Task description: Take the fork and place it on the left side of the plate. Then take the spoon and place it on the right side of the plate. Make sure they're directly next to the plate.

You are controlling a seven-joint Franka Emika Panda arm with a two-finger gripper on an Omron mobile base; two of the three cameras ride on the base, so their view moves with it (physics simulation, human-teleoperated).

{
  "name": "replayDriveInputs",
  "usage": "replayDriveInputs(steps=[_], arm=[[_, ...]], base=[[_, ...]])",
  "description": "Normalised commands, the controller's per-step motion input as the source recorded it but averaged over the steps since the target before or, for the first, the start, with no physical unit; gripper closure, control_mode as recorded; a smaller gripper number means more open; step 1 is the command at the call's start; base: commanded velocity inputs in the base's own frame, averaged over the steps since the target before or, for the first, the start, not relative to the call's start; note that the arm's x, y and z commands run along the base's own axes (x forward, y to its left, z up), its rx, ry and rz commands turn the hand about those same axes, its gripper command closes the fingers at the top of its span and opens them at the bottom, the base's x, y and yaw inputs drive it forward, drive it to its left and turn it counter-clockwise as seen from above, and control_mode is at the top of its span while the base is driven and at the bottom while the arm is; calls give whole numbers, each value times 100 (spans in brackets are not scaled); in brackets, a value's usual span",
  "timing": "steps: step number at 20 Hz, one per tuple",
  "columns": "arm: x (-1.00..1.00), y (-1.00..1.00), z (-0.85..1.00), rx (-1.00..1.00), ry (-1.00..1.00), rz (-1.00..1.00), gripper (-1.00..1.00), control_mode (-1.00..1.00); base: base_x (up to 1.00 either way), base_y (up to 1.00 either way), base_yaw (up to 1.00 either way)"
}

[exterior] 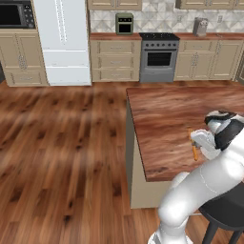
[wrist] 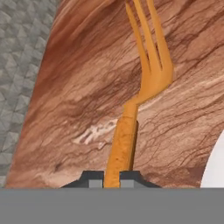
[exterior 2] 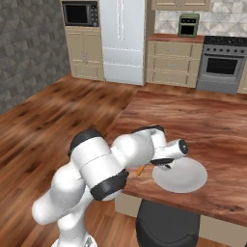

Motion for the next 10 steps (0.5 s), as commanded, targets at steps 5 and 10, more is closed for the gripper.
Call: replayDriveInputs(steps=[5, 10], arm=[[-40, -6, -8, -4, -2, 0, -100, -100], [-57, -7, 2, 0, -12, 0, -100, -100]], base=[[0, 0, 0], [0, 0, 0]])
